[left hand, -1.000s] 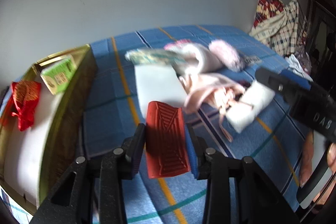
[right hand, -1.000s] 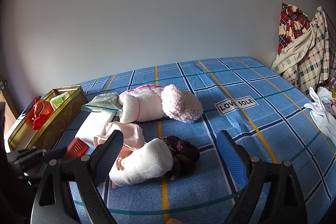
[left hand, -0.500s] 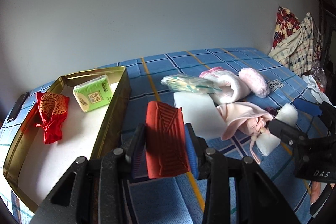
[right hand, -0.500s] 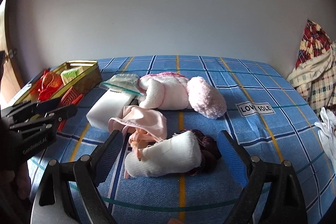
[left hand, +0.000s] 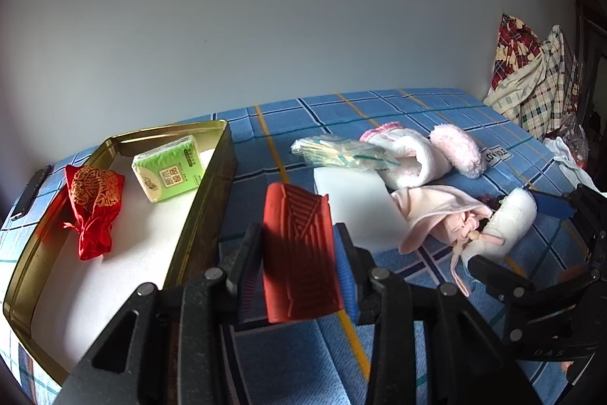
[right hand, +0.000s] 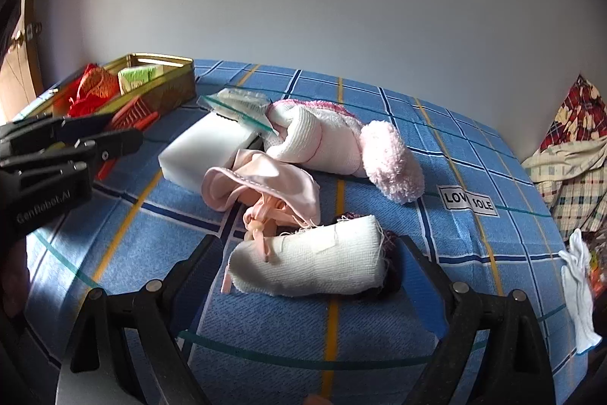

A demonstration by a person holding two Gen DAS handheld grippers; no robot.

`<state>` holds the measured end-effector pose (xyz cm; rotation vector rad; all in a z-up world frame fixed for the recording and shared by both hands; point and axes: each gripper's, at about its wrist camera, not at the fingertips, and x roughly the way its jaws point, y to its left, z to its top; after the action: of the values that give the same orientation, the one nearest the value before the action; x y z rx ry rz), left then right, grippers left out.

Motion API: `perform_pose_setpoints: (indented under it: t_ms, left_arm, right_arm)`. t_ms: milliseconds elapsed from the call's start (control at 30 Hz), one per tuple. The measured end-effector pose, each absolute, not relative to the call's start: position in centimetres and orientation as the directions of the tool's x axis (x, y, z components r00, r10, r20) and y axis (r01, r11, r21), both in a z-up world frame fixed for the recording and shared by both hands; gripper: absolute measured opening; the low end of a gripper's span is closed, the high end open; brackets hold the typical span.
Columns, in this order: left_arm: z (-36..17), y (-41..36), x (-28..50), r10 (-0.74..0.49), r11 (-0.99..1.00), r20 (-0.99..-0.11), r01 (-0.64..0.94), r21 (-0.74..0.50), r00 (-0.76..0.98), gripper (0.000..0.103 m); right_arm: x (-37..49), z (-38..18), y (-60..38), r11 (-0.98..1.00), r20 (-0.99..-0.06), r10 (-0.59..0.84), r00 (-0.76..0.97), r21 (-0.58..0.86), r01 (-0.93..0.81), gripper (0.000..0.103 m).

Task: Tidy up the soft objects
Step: 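Grasp the white rolled towel with the right gripper and lift it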

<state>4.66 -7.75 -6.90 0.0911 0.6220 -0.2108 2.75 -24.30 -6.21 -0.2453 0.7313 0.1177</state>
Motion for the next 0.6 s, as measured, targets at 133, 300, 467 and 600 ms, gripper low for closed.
perform_pose_setpoints:
  t_ms: [133,300,467,600]
  left_arm:
    - [-6.94,-7.74,4.69,-0.170,0.975,-0.589,0.223,0.018,0.790,0.036]
    - [-6.98,-7.74,4.76,-0.169,0.975,-0.591,0.221,0.016,0.788,0.036]
    - [-6.99,-7.73,4.75,-0.170,0.975,-0.590,0.221,0.015,0.789,0.036]
    - [-6.94,-7.66,4.67,-0.171,0.975,-0.587,0.221,0.013,0.791,0.036]
  right_arm:
    - [3.05,-6.31,-24.63,0.968,-0.685,0.009,0.729,-0.177,-0.179,0.092]
    - [3.01,-6.68,-24.47,0.963,-0.703,0.003,0.711,-0.189,-0.192,0.092]
    - [2.99,-6.62,-24.42,0.964,-0.704,0.017,0.710,-0.177,-0.199,0.083]
    - [2.76,-6.31,-24.75,0.969,-0.689,0.029,0.724,-0.159,-0.190,0.082]
